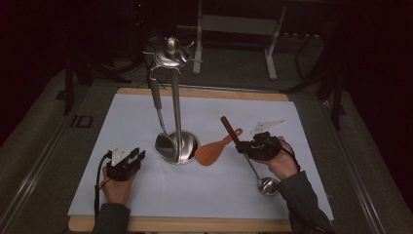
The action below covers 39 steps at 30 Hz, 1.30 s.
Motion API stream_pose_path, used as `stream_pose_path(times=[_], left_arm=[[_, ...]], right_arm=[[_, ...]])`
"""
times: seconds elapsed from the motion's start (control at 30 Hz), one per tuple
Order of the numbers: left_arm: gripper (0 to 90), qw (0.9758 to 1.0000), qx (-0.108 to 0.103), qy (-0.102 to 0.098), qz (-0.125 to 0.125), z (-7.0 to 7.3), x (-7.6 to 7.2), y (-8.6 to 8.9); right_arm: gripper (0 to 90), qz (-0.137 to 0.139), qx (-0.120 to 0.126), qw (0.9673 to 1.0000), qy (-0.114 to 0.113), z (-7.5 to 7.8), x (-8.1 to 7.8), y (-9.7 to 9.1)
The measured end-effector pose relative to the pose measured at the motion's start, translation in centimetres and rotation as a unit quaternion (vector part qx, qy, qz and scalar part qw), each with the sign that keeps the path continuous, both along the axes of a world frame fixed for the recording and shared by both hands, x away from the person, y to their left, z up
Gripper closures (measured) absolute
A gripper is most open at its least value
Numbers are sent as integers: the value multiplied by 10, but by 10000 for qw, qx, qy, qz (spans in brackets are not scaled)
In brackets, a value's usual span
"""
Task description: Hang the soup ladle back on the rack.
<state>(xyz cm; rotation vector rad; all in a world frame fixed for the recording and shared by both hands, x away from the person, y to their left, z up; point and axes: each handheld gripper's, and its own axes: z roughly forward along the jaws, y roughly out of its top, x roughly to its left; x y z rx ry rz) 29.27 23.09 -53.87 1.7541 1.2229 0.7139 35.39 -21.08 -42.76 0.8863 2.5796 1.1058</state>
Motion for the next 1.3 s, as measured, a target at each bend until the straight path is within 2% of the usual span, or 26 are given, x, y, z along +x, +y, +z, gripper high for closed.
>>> stream_pose_path(times=[0.03, 0.13, 0.23, 0.43, 0.63, 0.8, 1.3], left_arm=[[701, 10000, 0, 0, 0, 0, 0, 0], [701, 10000, 6, 0, -2, 0, 0, 0], [701, 10000, 1, -5, 1, 0, 0, 0], [701, 10000, -30, -41, 24, 0, -1, 0], [701, 10000, -41, -48, 42, 0, -1, 1], [701, 10000, -50, -58, 52, 0, -2, 1], [701, 10000, -48, -59, 56, 0, -2, 1]], right_arm=[[741, 0, 0, 10000, 0, 0, 0, 0], [740, 106, 227, 9994, -218, 3, -3, 2], [740, 142, 373, 9987, -313, 5, -3, 4], [741, 246, 640, 9962, -539, 11, -5, 12], [741, 335, 813, 9943, -610, 14, -4, 18], [741, 403, 855, 9932, -673, 15, -4, 26], [741, 503, 1158, 9875, -942, 22, -9, 48]])
